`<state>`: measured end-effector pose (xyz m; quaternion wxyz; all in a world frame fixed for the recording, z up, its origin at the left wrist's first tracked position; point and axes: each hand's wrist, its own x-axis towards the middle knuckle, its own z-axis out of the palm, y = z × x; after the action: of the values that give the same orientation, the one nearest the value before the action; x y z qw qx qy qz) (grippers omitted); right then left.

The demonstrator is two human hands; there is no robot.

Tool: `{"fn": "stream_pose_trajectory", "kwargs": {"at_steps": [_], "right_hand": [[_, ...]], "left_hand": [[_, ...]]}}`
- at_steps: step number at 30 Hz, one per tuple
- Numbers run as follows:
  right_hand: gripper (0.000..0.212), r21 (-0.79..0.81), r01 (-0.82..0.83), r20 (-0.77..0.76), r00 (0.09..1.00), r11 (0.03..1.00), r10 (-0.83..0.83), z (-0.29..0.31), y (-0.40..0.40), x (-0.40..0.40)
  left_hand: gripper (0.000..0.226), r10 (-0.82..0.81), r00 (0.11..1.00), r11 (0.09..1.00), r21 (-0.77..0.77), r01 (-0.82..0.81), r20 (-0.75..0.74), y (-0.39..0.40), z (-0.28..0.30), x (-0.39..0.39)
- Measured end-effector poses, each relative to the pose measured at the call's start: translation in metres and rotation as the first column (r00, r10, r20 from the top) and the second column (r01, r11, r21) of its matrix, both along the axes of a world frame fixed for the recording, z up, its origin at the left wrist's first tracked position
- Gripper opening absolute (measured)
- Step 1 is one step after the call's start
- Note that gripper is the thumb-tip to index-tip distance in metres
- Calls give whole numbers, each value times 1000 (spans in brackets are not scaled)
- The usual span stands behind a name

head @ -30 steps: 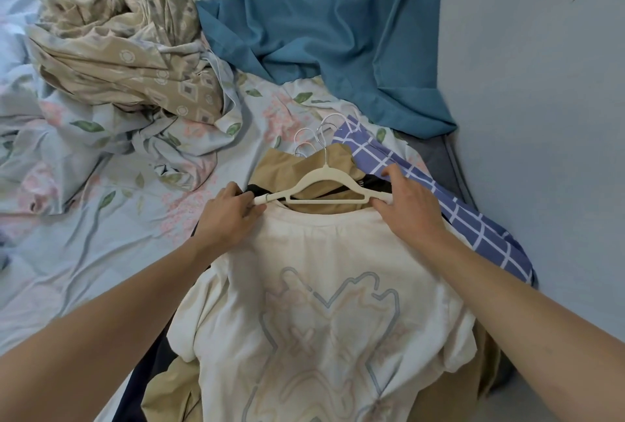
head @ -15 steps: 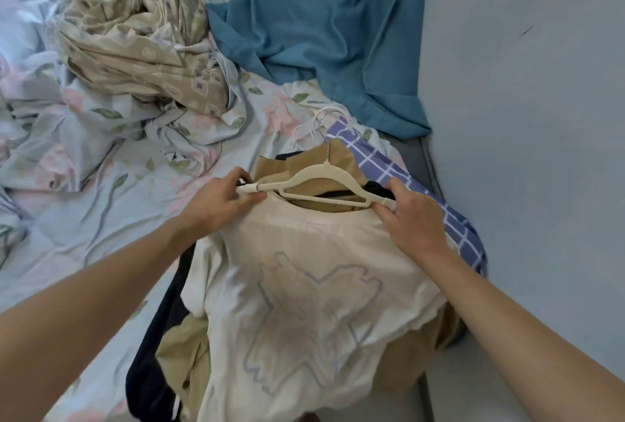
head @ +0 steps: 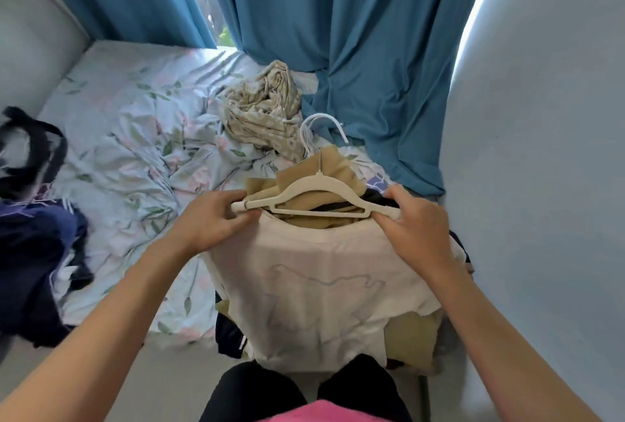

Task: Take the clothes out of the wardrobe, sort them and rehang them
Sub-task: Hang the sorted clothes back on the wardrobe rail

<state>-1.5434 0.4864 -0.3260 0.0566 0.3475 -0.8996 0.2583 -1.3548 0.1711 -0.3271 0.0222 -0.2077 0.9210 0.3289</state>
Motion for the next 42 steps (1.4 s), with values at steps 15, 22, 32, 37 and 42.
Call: {"fn": "stream_pose_trajectory", "kwargs": {"at_steps": [15,22,32,37,42], "right_hand": [[24,-176,-639,-155,769,749,620,138,-114,112],[17,-226,-818,-141,564,528,813,167,-184,220],[24,-194,-923,-35,346,334,937,156,-271,420],[26,-155,-954,6,259,256,966,158,-318,509],[30,-171,-972,37,157,161,987,161,-353,585]], "left_hand": [[72,603,792,786,-93,-611,-99,93,165,269],[67,734,657,647,-119,-753,-172,117,197,390],[51,864,440,497,270,-825,-246,136,179,562],[31,908,255,367,338,-867,-332,134,169,628],[44,922,100,242,354,-904,-374,131,155,686]]}}
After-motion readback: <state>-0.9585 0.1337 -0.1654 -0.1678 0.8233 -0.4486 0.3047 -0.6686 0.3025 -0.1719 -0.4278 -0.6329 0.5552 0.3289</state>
